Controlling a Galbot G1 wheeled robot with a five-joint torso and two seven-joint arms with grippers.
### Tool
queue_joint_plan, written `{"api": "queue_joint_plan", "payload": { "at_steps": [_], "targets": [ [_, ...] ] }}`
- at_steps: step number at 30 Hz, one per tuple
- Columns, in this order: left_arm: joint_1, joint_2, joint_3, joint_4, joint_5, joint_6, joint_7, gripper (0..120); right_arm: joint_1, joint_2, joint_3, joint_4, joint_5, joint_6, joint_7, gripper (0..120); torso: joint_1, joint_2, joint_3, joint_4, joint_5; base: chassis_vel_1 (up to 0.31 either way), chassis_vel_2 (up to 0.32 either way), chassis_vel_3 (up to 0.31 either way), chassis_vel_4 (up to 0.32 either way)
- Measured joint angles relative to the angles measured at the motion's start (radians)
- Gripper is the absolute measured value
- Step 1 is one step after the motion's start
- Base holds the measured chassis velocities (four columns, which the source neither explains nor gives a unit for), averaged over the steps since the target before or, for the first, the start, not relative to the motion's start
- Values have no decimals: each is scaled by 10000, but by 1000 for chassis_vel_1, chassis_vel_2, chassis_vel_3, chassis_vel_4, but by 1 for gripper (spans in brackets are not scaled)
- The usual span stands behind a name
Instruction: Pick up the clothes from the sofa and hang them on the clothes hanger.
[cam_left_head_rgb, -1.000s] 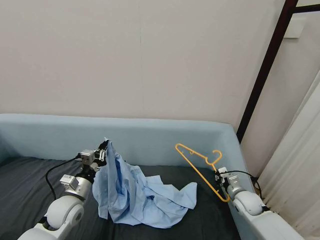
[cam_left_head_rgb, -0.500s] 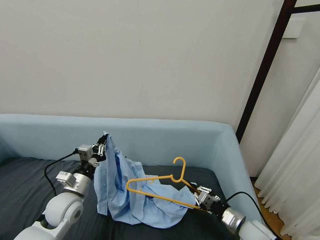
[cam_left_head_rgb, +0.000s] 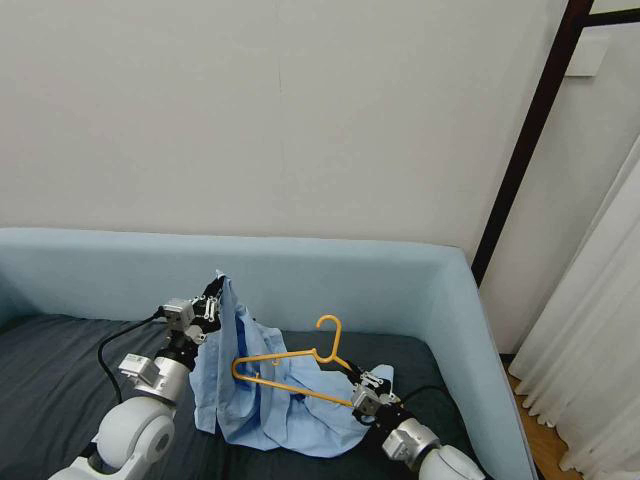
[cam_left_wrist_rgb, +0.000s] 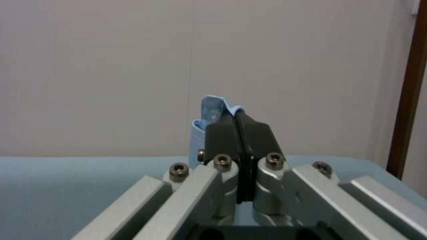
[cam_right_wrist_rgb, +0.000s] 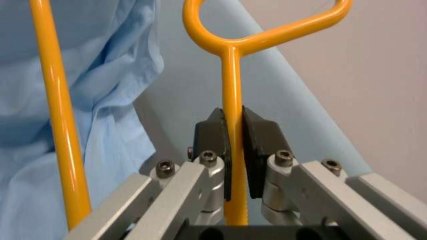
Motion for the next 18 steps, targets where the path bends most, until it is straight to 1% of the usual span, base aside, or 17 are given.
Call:
{"api": "queue_joint_plan", "payload": {
  "at_steps": [4, 5, 8, 11, 12, 15, 18],
  "targets": [
    [114, -101, 261, -402, 98, 150, 41, 0, 967, 269, -914, 61, 759, -346, 249, 5, 0, 0, 0, 0, 0, 0, 0, 0, 0],
    [114, -101, 261, -402, 98, 150, 41, 0, 967, 269, -914, 61, 759, -346, 249, 5, 0, 0, 0, 0, 0, 0, 0, 0, 0],
    [268, -277, 543, -646, 278, 234, 118, 0, 1570, 580, -1366, 68, 1108, -725, 448, 5, 0, 0, 0, 0, -1, 0, 0, 0, 0],
    [557, -469, 728, -807, 510, 250, 209, 0, 2047, 998, -1520, -174, 1458, -879, 633, 5, 1, 0, 0, 1, 0, 0, 0, 0, 0],
    [557, -469, 728, -807, 510, 250, 209, 0, 2047, 998, -1520, -174, 1458, -879, 633, 5, 1, 0, 0, 1, 0, 0, 0, 0, 0],
    [872, -586, 782, -908, 762, 122, 318, 0, 2437, 1328, -1571, -412, 2055, -1128, 932, 5, 0, -1, 0, 2, 0, 0, 0, 0, 0],
    [977, -604, 657, -974, 962, -23, 395, 0, 2587, 1391, -1482, -603, 2130, -1192, 946, 5, 0, -1, 0, 3, 0, 0, 0, 0, 0]
  ]
}}
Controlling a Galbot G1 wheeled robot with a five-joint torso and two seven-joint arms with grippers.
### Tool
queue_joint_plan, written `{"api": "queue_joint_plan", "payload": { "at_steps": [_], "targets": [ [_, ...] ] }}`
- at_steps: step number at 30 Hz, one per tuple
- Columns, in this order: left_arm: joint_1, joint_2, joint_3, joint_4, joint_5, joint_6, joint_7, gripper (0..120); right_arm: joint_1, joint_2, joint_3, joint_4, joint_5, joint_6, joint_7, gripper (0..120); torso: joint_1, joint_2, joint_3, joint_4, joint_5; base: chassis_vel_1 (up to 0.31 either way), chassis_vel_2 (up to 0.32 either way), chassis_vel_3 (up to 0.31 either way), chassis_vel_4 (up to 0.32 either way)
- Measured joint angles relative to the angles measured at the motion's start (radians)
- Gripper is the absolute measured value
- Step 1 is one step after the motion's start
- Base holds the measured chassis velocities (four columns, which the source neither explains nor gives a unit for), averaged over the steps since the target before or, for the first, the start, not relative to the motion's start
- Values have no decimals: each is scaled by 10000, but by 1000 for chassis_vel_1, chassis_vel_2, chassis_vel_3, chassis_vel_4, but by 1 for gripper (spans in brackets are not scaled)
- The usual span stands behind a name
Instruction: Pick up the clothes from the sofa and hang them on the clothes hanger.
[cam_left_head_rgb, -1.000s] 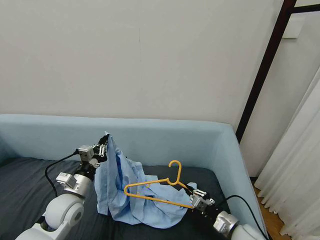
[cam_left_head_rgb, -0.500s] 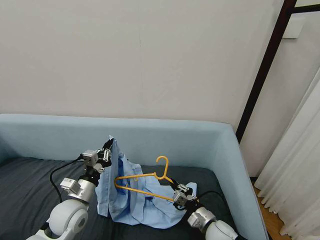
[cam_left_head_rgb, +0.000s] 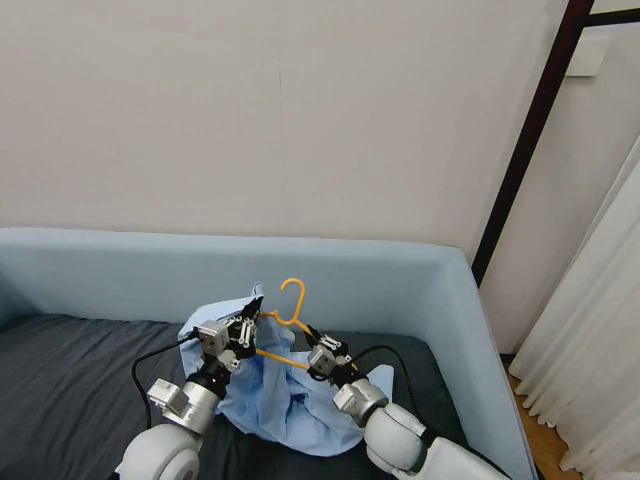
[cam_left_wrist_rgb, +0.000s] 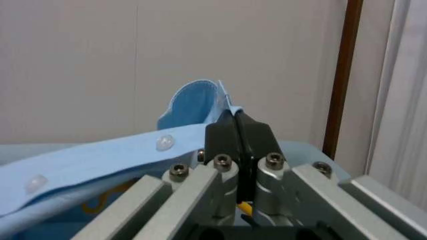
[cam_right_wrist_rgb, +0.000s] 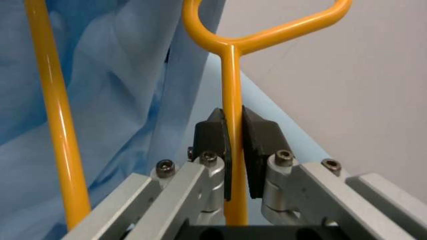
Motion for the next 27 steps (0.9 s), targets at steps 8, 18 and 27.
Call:
{"api": "queue_joint_plan", "payload": {
  "at_steps": [8, 18, 27],
  "targets": [
    [-161, 399, -487, 40, 358, -217, -104, 0, -114, -581, 297, 177, -244, -384, -117, 5, 0, 0, 0, -5, 3, 0, 0, 0, 0],
    [-275, 301, -361, 258, 560, -293, -289, 0, -363, -1432, 339, 1018, -266, -1196, 348, 5, 0, 0, 0, -5, 2, 0, 0, 0, 0],
    [-99, -857, 373, 364, 566, -807, 125, 0, -215, -820, -245, 1148, 1245, -1158, 1369, 5, 0, 1, -1, -2, 0, 0, 0, 0, 0]
  ]
}}
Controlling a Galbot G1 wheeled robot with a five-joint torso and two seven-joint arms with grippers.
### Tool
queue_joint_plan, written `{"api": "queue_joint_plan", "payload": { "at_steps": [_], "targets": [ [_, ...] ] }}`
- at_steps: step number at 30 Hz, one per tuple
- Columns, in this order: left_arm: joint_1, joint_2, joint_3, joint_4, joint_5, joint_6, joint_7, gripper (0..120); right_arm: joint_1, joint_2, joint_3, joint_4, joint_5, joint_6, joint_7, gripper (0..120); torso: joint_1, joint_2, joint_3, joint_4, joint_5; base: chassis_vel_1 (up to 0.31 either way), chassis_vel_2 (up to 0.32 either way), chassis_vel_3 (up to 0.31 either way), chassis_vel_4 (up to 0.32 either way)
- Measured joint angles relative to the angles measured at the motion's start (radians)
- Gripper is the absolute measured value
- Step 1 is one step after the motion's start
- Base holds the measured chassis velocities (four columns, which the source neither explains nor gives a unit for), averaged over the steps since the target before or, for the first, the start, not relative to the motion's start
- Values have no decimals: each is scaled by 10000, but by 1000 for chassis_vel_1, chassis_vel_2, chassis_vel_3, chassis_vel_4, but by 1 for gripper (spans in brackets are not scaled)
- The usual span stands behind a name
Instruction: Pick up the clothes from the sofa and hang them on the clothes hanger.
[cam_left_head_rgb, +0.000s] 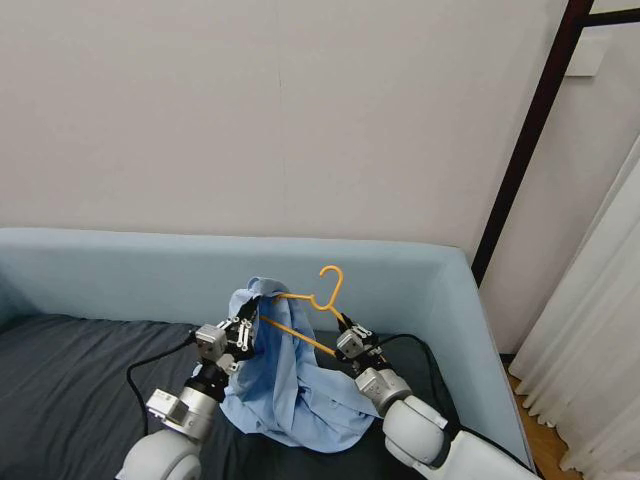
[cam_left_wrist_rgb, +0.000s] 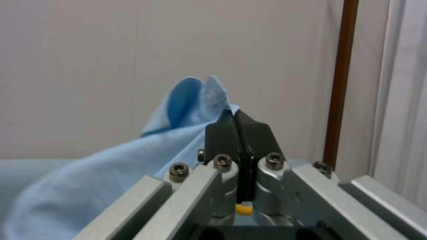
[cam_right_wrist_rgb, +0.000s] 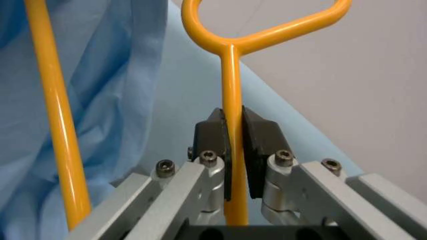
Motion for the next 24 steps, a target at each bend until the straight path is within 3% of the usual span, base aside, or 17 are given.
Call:
{"api": "queue_joint_plan", "payload": {
  "at_steps": [5, 11, 20, 24],
  "targets": [
    [180, -789, 337, 111, 215, -289, 410, 0, 274, 612, -232, -374, 122, 180, 255, 5, 0, -1, 0, -1, 1, 0, 0, 0, 0],
    [513, -1297, 393, 395, 828, -683, 797, 0, 765, 1072, -336, -525, 504, 279, 463, 5, 0, 0, 1, 0, 0, 0, 0, 0, 0],
    [693, -1399, 183, 512, 1322, -874, 555, 0, 1179, 1115, 207, -258, 891, 348, 658, 5, 0, -1, 1, -1, 0, 0, 0, 0, 0],
    [361, -1402, -97, 92, 1475, -728, 205, 0, 1469, 1021, 678, -179, 197, 343, 744, 5, 0, 0, 0, -1, 1, 0, 0, 0, 0]
  ]
}}
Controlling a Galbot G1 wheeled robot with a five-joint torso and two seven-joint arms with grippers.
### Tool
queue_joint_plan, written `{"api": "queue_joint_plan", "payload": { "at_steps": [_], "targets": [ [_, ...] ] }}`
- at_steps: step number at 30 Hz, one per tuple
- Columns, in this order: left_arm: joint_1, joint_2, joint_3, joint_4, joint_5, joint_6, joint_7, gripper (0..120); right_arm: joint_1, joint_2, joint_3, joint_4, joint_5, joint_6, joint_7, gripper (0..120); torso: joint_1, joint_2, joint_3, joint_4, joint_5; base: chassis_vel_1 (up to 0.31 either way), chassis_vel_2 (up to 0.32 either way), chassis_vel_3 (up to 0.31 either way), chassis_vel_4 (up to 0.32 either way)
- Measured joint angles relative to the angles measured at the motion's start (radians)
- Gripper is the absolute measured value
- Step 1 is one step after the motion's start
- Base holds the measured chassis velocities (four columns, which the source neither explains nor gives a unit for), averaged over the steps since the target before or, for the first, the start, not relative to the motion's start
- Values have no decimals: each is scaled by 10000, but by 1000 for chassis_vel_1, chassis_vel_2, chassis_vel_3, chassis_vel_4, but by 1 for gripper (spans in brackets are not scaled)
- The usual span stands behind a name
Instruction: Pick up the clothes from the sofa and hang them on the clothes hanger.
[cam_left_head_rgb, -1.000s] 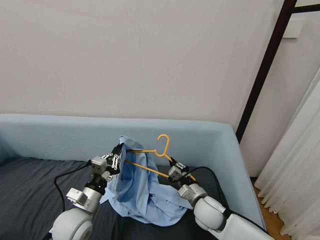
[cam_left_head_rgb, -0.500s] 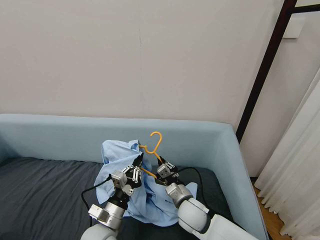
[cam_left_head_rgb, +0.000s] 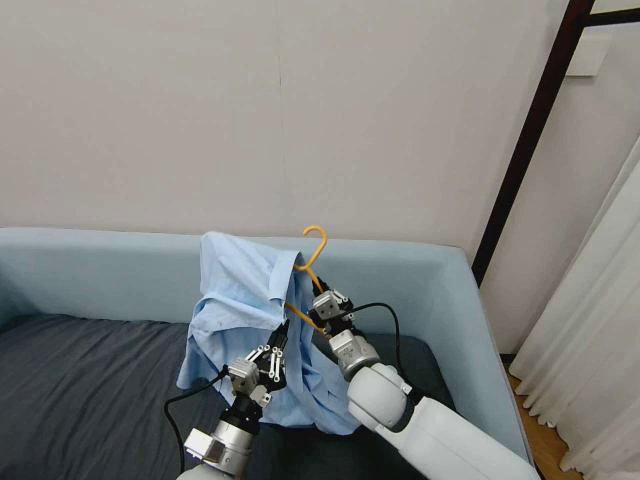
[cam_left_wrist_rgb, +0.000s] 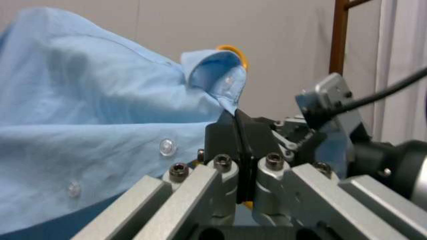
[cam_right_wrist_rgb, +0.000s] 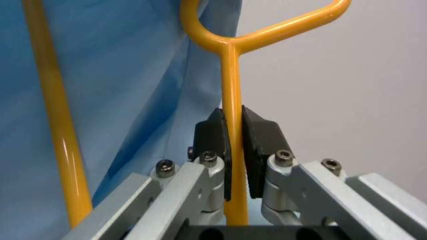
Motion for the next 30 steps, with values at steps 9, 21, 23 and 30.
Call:
{"api": "queue_joint_plan", "payload": {
  "at_steps": [9, 21, 23, 30],
  "targets": [
    [-714, 203, -138, -625, -341, 331, -262, 0, 262, -267, 451, -94, -835, 362, -273, 5, 0, 0, 1, -2, 2, 0, 0, 0, 0],
    [-1246, 355, 142, -282, -450, 333, -255, 0, 1111, -147, 732, -199, -731, 1096, -651, 5, 0, 0, 0, 1, -1, 0, 0, 0, 0],
    [-1272, 351, 173, -182, -460, 325, -263, 0, 1078, -162, 715, -185, -759, 1096, -668, 5, 0, -1, 0, 1, -1, 0, 0, 0, 0],
    [-1235, 125, 360, 103, -282, 226, -341, 0, 572, -133, 670, -300, -1442, 1122, -703, 5, 0, 0, 0, 0, 0, 0, 0, 0, 0]
  ]
}}
